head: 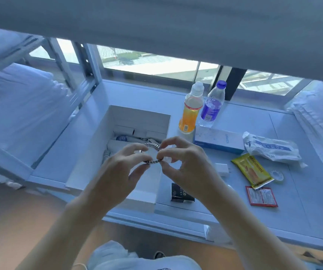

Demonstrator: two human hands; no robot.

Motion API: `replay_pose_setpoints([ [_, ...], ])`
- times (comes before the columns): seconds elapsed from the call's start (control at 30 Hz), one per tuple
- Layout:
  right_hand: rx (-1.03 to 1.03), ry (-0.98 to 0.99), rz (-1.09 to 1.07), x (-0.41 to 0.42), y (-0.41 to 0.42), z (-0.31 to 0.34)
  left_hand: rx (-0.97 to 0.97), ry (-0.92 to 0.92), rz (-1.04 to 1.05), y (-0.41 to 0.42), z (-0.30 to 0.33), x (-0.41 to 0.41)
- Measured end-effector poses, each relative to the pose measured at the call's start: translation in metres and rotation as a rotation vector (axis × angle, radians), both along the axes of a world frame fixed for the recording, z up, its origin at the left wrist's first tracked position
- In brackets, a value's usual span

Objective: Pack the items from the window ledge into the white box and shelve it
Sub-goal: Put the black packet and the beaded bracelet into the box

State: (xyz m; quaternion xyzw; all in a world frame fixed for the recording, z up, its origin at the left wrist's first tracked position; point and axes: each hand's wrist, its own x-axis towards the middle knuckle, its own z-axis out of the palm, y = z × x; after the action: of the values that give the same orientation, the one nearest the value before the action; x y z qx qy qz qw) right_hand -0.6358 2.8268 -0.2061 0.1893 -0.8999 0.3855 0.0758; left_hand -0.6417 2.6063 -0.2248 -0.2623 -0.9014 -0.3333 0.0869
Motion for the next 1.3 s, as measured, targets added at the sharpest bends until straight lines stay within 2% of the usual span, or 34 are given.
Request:
replay_pose_setpoints([
  [0.2, 0.111, -0.086, 0.08, -0.034, -0.073, -0.02, -0.187, -0.047, 0.056, -0.079, -0.001, -0.015],
  [0.33, 0.256, -0.154, 0.024, -0.057, -0.108, -0.036, -0.269, 0.032, 0.113, -0.115, -0.002, -0.031],
  [0.43, 0.364, -0.171, -0.048, -0.071, -0.125, -0.045, -0.337, 0.003, 0.089, -0.125, -0.014, -0.038],
  [0.53, 0.459, -0.196, -0.105, -0.085, -0.138, -0.06, -0.276, -0.076, 0.077, -0.131, -0.034, -0.037],
  [0.67, 0.596, -0.366, -0.1, -0.098, -0.159, -0.086, -0.044, -0.173, 0.102, -0.134, -0.052, -0.03],
  [0.77, 0.591, -0.463, -0.098, -0.103, -0.166, -0.095, 0.041, -0.241, 0.101, -0.132, -0.053, -0.026],
  [1.0, 0.57, -0.563, -0.028, -0.096, -0.161, -0.093, 0.045, -0.272, 0.036, -0.139, -0.06, -0.024],
  [1.3, 0.501, -0.692, -0.052, -0.088, -0.148, -0.082, 0.052, -0.264, 0.032, -0.138, -0.065, -0.027],
])
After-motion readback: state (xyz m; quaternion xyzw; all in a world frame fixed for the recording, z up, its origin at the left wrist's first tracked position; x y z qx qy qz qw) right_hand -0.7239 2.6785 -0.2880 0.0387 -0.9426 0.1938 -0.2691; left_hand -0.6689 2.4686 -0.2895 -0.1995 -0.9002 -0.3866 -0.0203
